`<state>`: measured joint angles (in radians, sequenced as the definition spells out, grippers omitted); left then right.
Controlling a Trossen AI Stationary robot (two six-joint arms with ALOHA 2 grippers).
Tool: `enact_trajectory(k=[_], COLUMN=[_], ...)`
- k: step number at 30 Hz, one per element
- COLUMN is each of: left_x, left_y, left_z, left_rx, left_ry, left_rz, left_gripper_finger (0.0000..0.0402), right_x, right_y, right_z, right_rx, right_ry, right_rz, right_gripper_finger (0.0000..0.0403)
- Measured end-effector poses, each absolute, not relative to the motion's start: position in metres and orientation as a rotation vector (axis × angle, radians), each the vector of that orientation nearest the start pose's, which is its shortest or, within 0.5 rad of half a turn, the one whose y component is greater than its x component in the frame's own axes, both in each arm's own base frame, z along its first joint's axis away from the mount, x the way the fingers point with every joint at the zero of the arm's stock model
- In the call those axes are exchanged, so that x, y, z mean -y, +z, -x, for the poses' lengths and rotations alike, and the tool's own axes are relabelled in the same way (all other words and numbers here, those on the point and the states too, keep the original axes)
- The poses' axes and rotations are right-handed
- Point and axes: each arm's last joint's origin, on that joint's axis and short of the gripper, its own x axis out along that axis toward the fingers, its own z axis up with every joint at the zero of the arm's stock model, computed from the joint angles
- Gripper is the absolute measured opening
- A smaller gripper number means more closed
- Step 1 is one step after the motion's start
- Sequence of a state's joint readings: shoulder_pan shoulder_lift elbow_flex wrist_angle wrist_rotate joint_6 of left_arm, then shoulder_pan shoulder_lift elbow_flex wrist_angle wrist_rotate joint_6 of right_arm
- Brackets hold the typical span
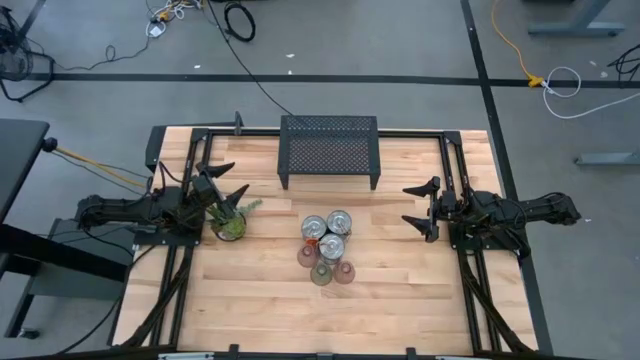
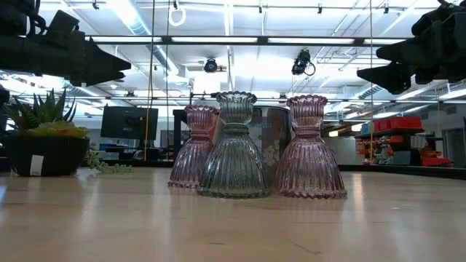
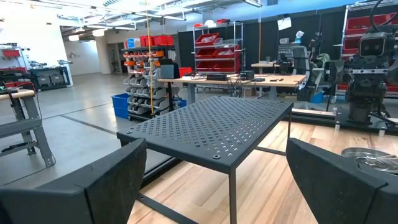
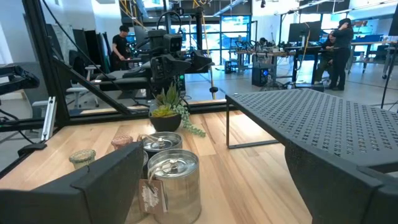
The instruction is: Pick & Place candle stick holders
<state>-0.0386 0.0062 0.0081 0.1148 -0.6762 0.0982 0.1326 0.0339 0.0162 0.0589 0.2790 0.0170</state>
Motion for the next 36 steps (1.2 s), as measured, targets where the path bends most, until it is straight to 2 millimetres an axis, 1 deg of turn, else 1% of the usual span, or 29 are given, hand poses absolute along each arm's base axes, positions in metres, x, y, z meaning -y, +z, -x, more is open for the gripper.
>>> enact_trajectory(k=[7,13,16,19,21,23,26,30,34,36], left_x=[-0.015,-0.015,-0.015,-0.015,-0.015,-0.015,-0.015,-0.014,-0.014,-0.013], left_y=[0.176,0.176,0.176,0.176,0.176,0.176,0.176,0.176,0.176,0.176], left_z=[-0.091,-0.091,-0.091,-0.091,-0.091,-0.091,-0.091,-0.091,-0.092,-0.092], left_rx=[0.082,0.083,0.083,0.093,0.101,0.102,0.117,0.124,0.124,0.124], left_ry=[0.641,0.641,0.641,0.64,0.638,0.638,0.635,0.626,0.598,0.583], left_rz=[-0.049,-0.045,-0.044,-0.014,0.009,0.014,0.057,0.081,0.079,0.078], left_gripper_finger=[0.0385,0.0385,0.0385,0.0385,0.0385,0.0385,0.0385,0.0385,0.0385,0.0385], right_x=[-0.003,-0.003,-0.003,-0.003,-0.001,0.001,0.004,0.008,0.011,0.011], right_y=[0.173,0.176,0.182,0.192,0.198,0.202,0.205,0.202,0.202,0.201], right_z=[-0.098,-0.097,-0.097,-0.095,-0.093,-0.09,-0.088,-0.086,-0.084,-0.084], right_rx=[0.054,0.079,0.147,0.25,0.316,0.354,0.398,0.369,0.363,0.356], right_ry=[-0.2,-0.199,-0.196,-0.198,-0.247,-0.334,-0.411,-0.592,-0.709,-0.73], right_rz=[-0.029,-0.038,-0.092,-0.121,-0.118,-0.111,-0.166,-0.191,-0.208,-0.202], right_gripper_finger=[0.0389,0.0389,0.0389,0.0389,0.0389,0.0389,0.0389,0.0389,0.0389,0.0389])
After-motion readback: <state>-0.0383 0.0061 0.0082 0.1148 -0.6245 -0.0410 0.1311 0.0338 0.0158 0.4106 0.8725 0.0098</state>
